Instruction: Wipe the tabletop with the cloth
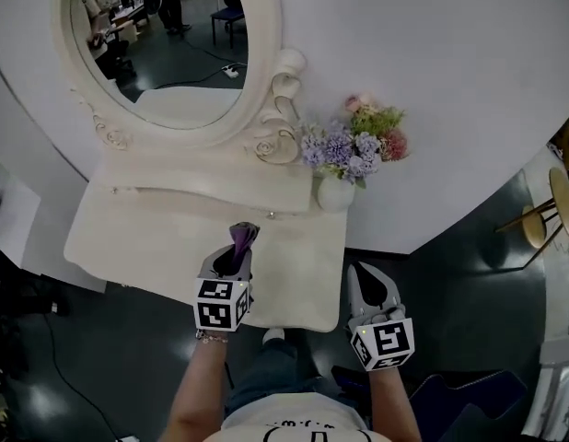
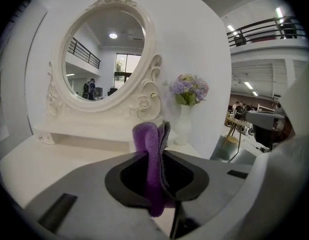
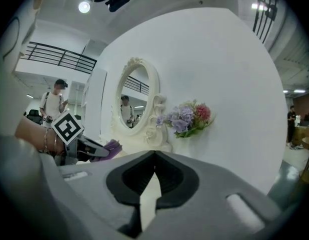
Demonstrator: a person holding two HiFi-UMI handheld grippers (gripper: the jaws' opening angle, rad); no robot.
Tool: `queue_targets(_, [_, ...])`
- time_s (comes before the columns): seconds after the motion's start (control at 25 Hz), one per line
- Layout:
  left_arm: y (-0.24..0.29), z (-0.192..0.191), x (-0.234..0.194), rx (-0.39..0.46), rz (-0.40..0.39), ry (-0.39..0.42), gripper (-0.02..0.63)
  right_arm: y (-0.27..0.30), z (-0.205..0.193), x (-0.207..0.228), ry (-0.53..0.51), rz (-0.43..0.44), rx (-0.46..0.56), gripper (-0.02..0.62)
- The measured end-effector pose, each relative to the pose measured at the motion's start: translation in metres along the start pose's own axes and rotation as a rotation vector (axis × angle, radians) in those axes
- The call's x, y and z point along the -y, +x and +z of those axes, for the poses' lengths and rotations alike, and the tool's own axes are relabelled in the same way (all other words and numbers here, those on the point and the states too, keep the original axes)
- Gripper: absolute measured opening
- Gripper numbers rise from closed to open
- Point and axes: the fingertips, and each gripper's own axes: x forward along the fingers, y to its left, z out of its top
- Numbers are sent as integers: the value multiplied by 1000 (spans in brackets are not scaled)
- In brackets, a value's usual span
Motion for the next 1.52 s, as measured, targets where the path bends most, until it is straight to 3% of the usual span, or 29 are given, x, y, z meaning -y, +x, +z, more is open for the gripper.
queue_targets(0.2, [54,-20,-37,-130,-10,-28,75,34,-16,2,18,-54,-64,0])
queue_targets(0.36, [88,-37,-47,-233,-31,30,75,48,-22,3,34,-95,-106,0])
queue_targets(0.64, [139,-58,-75,-385,32,155,75,62,-37,6,42,-111,-148,0])
queue_targets(0.76, [144,-63,-68,-434,34,197,75,59,-43,10,53,-124,-157,0])
queue_targets(0.92, [140,-67,-48,-460,-35,119,74,51,-45,9,64,-127,-156,0])
queue_targets(1.28, [143,-72,7,-479,-41,91,74,18,-52,17,68,-129,-169,0])
queue_targets(1.52, [162,-70,67,-460,-105,82,74,-8,-61,33,74,-152,-184,0])
